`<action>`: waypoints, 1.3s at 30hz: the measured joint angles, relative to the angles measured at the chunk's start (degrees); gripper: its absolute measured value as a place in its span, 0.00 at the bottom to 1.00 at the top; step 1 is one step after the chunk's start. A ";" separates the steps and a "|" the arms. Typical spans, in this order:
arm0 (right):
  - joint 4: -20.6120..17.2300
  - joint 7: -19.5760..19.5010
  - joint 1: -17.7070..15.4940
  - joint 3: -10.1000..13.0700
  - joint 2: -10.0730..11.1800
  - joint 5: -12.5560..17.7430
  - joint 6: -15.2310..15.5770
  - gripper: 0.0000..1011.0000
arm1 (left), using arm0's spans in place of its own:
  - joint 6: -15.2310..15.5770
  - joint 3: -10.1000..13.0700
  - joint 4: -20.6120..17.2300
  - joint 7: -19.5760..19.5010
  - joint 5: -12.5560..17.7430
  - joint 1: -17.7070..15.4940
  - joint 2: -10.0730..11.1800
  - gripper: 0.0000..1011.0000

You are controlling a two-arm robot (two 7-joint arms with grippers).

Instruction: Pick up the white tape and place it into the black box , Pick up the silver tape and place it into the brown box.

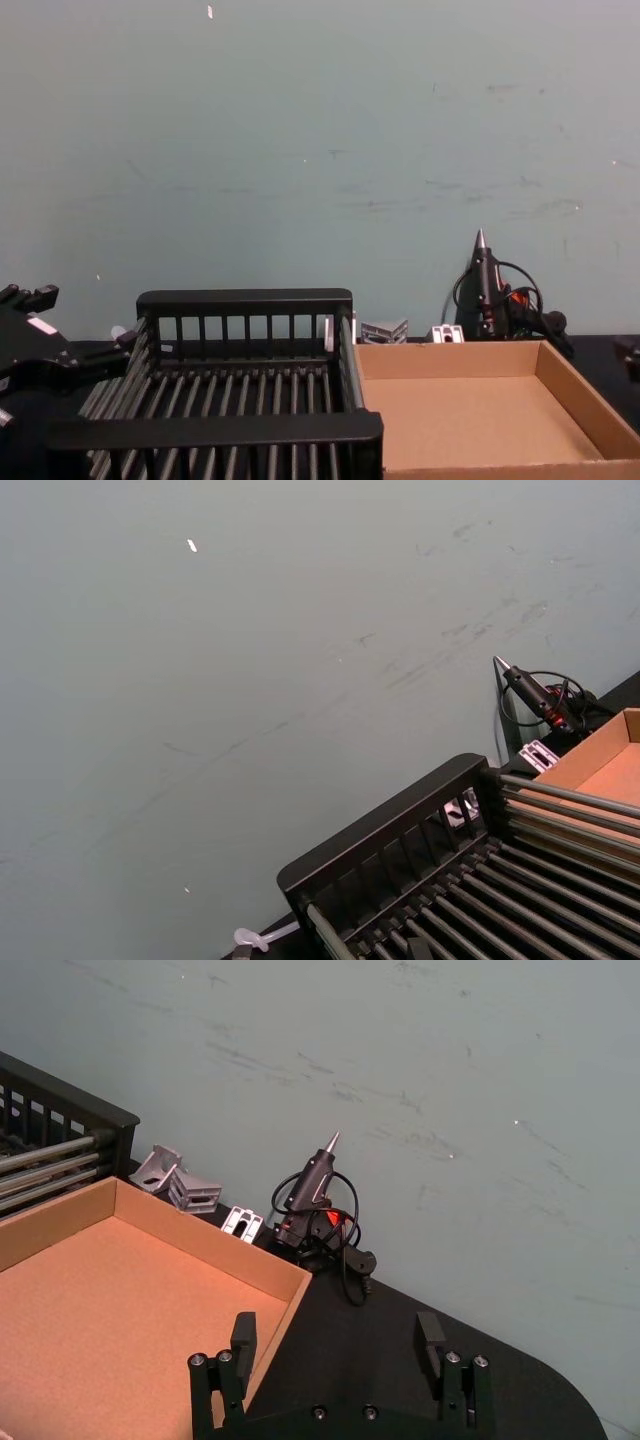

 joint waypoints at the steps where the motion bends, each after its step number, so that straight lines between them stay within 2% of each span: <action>1: 0.00 0.00 0.00 0.00 0.00 0.00 0.00 0.99 | 0.00 0.00 0.00 0.00 0.00 0.00 0.00 0.99; 9: -0.01 0.05 -0.03 0.09 -0.03 -0.01 0.01 0.99 | 0.00 0.00 0.00 0.00 0.00 0.00 0.00 0.99; 19: -3.49 1.90 -2.43 2.60 0.10 1.46 1.57 0.99 | 0.00 0.00 0.00 0.00 0.00 0.00 0.00 0.99; 26: -9.80 2.78 -6.70 5.20 1.15 3.83 4.30 0.99 | 0.00 0.00 0.00 0.00 0.00 0.00 0.00 0.99; 27: -9.80 2.78 -6.70 5.20 1.15 3.83 4.30 0.99 | 0.00 0.00 0.00 0.00 0.00 0.00 0.00 0.99; 39: -21.53 4.13 -15.55 9.67 3.21 7.91 10.05 0.99 | 0.00 0.00 0.00 0.00 0.00 -0.01 0.00 0.99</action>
